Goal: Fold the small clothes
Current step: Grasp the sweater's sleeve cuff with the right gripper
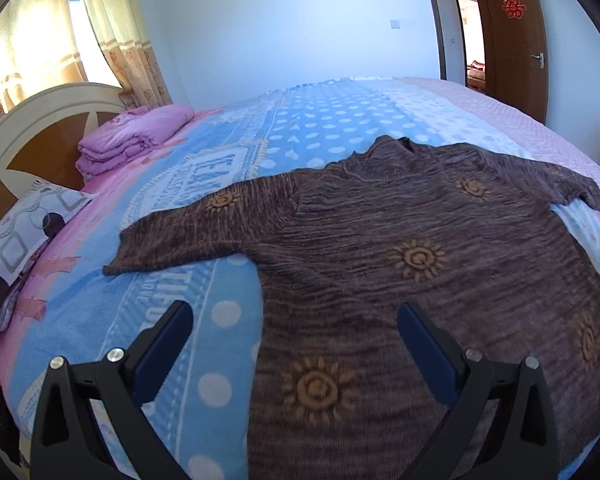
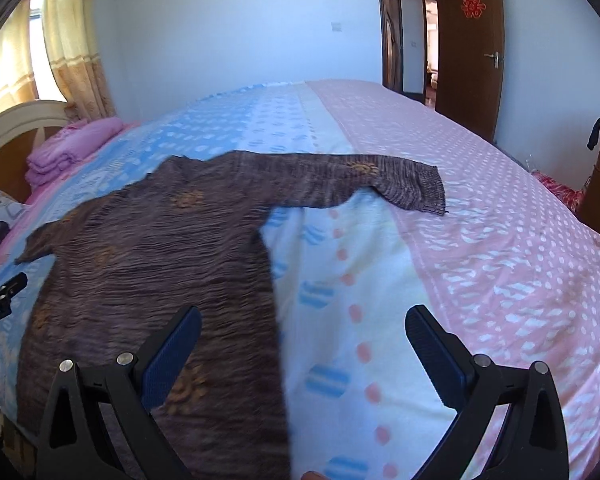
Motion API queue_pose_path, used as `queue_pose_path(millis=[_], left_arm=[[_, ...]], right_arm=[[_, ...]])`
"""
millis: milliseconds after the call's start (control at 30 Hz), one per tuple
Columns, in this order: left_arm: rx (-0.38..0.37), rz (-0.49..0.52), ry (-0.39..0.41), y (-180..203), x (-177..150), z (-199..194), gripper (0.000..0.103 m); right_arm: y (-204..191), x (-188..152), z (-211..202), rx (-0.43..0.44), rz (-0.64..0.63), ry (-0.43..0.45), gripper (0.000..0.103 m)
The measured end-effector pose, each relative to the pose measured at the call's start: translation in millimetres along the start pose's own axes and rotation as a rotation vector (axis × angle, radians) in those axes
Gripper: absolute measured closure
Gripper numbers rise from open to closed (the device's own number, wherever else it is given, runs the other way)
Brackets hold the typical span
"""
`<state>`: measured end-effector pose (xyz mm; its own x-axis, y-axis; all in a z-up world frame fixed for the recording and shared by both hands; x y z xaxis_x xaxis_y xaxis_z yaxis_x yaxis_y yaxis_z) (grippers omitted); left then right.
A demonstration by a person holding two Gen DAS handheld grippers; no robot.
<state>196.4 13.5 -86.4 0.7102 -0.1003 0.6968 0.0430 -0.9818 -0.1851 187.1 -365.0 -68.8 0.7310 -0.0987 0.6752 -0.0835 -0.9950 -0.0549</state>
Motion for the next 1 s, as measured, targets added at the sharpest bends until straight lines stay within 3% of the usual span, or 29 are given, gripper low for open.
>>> queue_pose_path(millis=[133,467,700,1000], left_arm=[[0.017,-0.02,-0.043,1.1,8.5,26.9,0.0],[0.083,-0.026,-0.042,4.8,27.8,59.2,0.0],[0.115,-0.055,-0.065,-4.9,35.3,79.0,0.0],[0.165,-0.056,-0.073,-9.2,39.5,92.0,0.0]], right_arm=[[26.0,19.3,23.2,-0.05,0.016,-0.02,0.001],[93.5,66.5,72.0,-0.119,0.123,-0.032,0.002],[144.5,103.7,106.6,-0.157,0.228,-0.028,0.014],[171.2,127.5,168.3,-0.151,0.285,-0.138,0.032]])
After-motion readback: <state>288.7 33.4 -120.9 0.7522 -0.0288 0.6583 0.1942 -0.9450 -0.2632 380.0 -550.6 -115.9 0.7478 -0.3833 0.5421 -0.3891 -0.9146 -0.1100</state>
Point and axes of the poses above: each gripper's, at about its wrist camera, not at the fingertips, and z roughly the way its jaws point, y to its right, x to its top, the point moved 1 cm from there along z, roughly the way its jaws point, and after that the axes turned 3 degrees about -y, right-handed, at the moved point
